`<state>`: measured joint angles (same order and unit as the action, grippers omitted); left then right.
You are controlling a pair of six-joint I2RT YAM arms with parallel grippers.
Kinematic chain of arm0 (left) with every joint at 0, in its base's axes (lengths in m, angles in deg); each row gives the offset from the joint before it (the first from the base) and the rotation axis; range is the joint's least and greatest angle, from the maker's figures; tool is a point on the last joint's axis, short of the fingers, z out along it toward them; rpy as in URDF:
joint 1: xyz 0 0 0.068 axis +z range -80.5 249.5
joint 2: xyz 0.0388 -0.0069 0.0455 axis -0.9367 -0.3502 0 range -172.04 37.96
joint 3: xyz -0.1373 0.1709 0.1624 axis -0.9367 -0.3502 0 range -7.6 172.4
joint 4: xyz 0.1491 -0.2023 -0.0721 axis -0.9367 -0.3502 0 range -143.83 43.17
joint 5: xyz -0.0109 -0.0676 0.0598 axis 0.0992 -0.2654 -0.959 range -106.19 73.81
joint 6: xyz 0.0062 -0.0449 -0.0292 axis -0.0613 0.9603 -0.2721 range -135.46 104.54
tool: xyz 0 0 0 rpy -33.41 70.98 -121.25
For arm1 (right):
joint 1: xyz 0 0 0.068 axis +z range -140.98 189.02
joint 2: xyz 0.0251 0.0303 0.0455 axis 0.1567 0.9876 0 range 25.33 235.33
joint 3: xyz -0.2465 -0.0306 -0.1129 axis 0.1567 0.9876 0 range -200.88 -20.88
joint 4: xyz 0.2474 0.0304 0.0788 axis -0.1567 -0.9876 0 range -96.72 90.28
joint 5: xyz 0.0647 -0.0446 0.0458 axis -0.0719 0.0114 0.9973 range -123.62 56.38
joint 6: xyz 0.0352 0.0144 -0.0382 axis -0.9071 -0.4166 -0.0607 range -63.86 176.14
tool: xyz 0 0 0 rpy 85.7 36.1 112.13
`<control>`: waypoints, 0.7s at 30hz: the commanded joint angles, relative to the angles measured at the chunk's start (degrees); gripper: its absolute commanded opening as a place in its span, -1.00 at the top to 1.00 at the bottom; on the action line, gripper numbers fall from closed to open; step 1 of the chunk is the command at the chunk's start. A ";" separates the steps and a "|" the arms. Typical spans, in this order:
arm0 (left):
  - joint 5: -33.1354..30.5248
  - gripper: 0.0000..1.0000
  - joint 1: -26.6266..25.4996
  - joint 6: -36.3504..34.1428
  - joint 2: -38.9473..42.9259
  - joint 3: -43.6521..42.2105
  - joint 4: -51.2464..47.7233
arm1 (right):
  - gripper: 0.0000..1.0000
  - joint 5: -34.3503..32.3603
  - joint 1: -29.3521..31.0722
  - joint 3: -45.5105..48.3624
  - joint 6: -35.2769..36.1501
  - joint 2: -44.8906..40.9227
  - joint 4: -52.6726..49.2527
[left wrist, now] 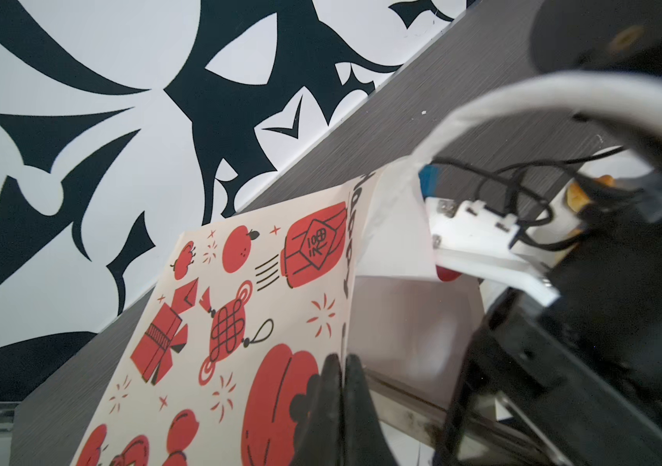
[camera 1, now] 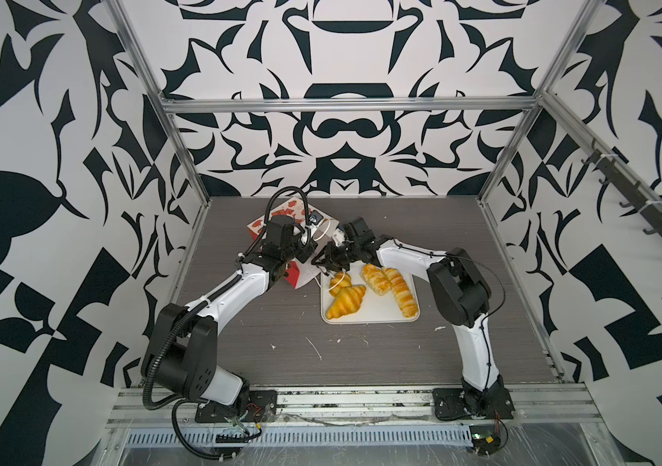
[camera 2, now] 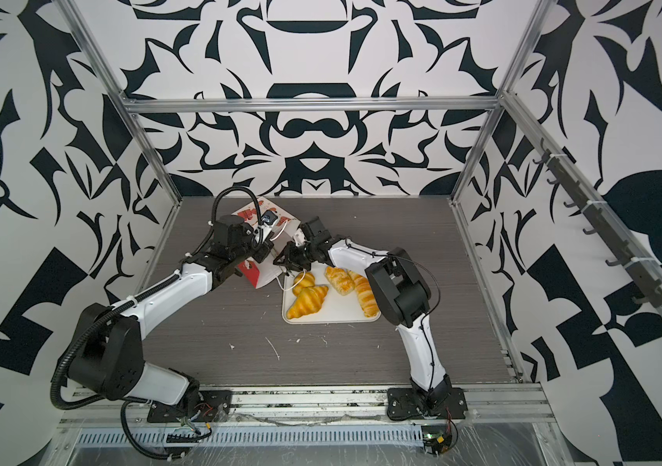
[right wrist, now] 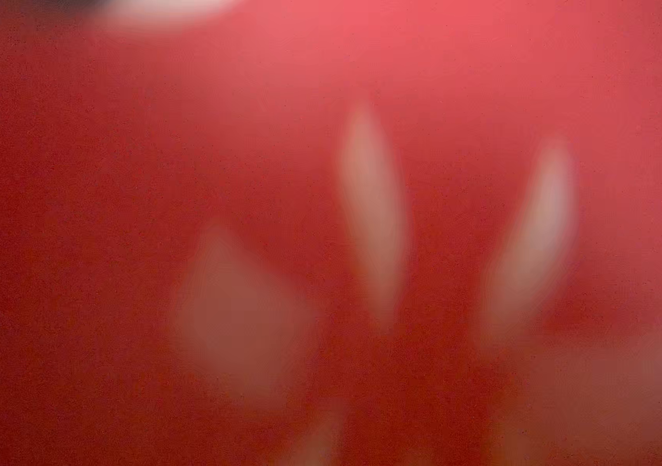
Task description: Take the fake bread out of the paper bag
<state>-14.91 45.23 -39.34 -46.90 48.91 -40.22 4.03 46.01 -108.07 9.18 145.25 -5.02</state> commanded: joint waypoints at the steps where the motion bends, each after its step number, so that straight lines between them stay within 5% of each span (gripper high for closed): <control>1: -0.45 1.00 0.04 0.67 -0.29 -0.82 2.93 | 0.91 -0.70 0.62 1.59 5.49 -5.99 -1.96; 21: -1.85 1.00 0.13 -0.94 -3.36 -0.44 6.24 | 0.96 4.65 -4.52 21.75 1.59 -28.50 -3.67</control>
<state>-16.51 45.23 -39.69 -49.78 48.91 -36.30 6.81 42.47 -87.27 10.97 121.51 -9.90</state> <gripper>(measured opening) 0.047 0.288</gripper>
